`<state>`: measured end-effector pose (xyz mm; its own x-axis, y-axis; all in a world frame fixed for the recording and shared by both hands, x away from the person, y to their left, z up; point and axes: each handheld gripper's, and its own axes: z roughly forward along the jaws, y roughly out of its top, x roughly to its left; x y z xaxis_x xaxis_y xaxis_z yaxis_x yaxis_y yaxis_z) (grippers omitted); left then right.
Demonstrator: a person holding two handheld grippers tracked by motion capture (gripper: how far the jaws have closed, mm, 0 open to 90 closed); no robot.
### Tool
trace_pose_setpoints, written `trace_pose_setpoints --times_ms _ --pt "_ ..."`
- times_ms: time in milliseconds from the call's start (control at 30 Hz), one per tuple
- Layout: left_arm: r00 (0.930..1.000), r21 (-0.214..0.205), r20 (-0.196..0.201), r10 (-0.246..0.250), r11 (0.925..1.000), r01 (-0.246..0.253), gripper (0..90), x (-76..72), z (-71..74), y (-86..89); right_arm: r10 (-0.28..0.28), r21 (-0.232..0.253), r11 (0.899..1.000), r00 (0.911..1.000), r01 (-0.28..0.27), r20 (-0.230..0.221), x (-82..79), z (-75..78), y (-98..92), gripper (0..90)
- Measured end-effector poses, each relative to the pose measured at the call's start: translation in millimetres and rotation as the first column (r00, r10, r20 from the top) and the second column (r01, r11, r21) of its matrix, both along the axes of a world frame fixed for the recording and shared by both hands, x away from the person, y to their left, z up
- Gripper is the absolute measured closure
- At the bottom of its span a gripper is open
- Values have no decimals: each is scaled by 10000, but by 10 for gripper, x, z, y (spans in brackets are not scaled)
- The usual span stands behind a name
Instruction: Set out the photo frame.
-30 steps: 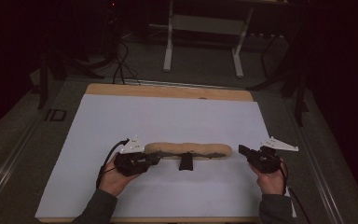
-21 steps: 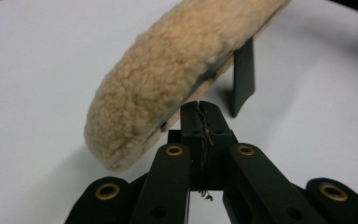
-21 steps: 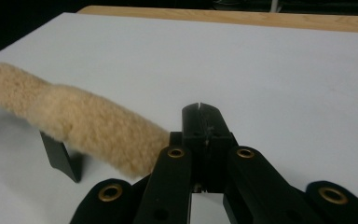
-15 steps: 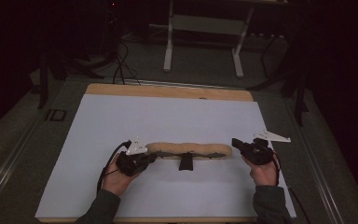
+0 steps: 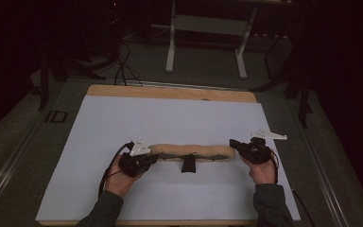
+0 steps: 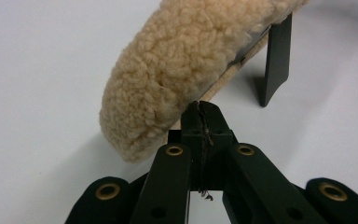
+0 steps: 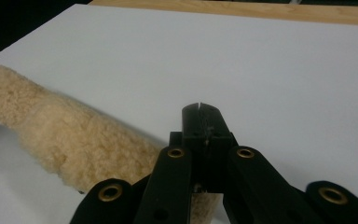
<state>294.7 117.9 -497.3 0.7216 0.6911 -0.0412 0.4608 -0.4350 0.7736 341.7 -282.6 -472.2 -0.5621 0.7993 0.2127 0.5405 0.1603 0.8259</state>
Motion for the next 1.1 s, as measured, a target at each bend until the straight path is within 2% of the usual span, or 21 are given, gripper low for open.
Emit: trace_pose_setpoints --times_ms 233,433,667,933,1100 --pt "9999 22 -104 40 10000 -39 900 30 -17 9 183 34 9998 9998 -183 -105 12 -26 10 900" --pt "9999 -1 -42 138 9999 -138 900 39 -12 3 288 -3 9996 9995 -288 -114 -7 -27 11 900" --pt "9993 -153 208 296 9995 -292 900 22 54 17 366 -1 9993 9992 -366 -132 -31 -29 12 900" --pt "9960 -358 751 486 9983 -460 899 -24 131 30 451 -78 9989 9989 -452 -126 -55 -26 14 900" --pt "9947 -272 924 454 9987 -431 899 -37 156 18 511 -92 9986 9986 -512 -126 -63 -29 11 900"
